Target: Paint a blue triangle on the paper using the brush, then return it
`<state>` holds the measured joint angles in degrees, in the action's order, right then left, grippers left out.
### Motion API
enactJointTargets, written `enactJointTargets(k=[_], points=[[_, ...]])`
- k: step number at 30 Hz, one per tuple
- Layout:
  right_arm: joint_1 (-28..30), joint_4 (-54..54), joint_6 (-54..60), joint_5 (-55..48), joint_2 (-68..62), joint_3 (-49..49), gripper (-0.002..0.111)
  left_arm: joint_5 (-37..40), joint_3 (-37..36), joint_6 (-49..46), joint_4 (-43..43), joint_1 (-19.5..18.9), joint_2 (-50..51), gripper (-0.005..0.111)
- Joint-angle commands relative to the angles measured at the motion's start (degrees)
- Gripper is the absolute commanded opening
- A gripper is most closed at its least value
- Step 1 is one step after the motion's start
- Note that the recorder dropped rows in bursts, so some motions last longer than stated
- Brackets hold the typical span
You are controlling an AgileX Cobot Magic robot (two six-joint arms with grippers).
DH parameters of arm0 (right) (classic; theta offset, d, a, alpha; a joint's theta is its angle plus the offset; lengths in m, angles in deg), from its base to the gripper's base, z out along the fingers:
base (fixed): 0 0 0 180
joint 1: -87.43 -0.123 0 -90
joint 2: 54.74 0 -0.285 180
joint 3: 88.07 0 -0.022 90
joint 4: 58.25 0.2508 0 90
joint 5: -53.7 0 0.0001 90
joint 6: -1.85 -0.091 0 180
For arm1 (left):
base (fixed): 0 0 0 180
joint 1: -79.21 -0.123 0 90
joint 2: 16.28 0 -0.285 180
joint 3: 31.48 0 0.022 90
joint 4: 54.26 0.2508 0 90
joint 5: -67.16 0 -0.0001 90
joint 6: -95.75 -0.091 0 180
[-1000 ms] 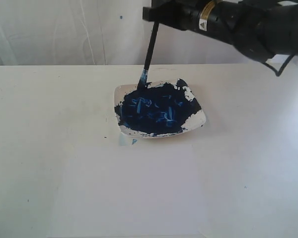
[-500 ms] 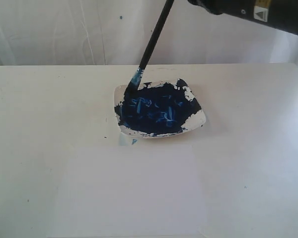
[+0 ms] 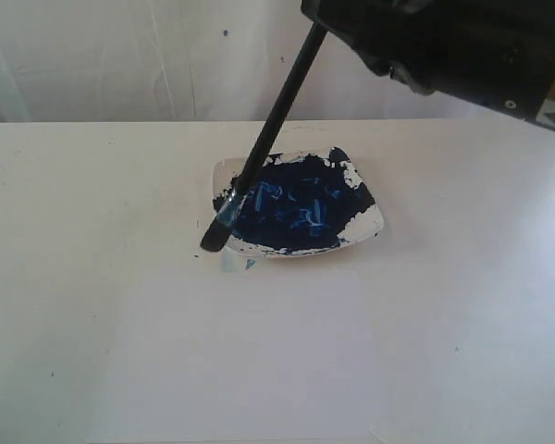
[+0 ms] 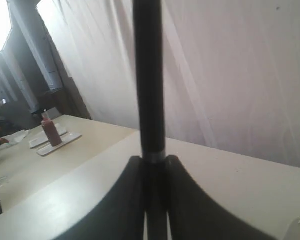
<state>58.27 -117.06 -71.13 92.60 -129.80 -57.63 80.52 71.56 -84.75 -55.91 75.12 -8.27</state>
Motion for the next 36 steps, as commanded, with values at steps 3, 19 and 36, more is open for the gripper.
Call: enactJointTargets(k=[3,19,36], points=[[0.2,-0.2,-2.3,6.3,0.4,2.9,0.000,-1.8,-0.3,-1.2,-0.4,0.2,-0.2,0.000],[0.2,-0.2,-1.7,7.0,0.4,3.4,0.000,-25.2,-0.3,-2.7,-0.4,0.2,-0.2,0.000],[0.2,5.1,6.7,3.8,0.2,3.4,0.000,-38.7,-0.3,3.2,-0.6,0.2,-0.2,0.000]])
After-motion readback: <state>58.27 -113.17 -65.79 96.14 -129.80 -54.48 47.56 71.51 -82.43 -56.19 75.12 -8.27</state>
